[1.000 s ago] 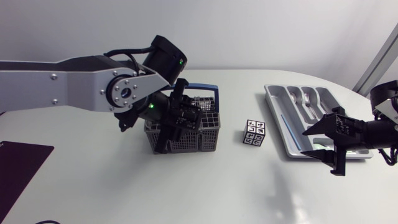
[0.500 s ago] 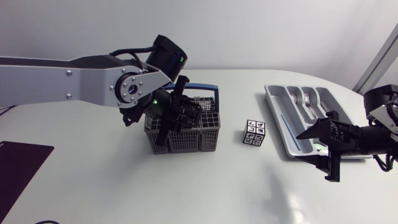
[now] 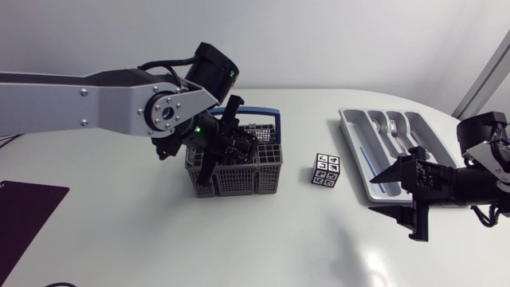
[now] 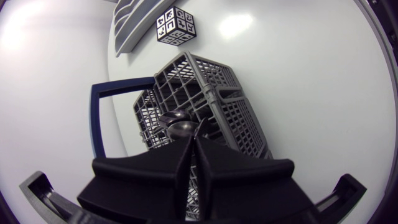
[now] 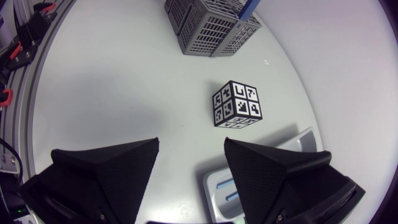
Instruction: Transfer all utensils from the basket to the drawer tray.
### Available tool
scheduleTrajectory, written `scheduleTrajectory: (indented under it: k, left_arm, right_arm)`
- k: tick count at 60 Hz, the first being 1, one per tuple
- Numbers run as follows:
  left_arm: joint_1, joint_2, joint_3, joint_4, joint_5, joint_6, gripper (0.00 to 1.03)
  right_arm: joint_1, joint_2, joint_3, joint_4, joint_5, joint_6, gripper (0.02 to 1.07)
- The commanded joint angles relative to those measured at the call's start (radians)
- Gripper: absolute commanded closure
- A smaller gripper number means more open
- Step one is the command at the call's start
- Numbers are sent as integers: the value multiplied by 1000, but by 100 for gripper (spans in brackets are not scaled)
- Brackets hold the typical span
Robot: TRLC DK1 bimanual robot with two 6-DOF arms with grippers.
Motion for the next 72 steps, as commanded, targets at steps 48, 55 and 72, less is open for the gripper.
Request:
scheduleTrajectory:
  k: [48,55,72]
  left_arm:
    - [-14,-204,79,-114,-5,47,100]
    - [-29,-235,92,-121,-23,22,100]
    - [-86,-250,201,-224,-63,-255,100]
  right_arm:
    - [239,-218,-65,-2,36,244,23]
    - [257,-251,-56,-6,36,290,21]
    - [357,-374,-45,-5,51,472,18]
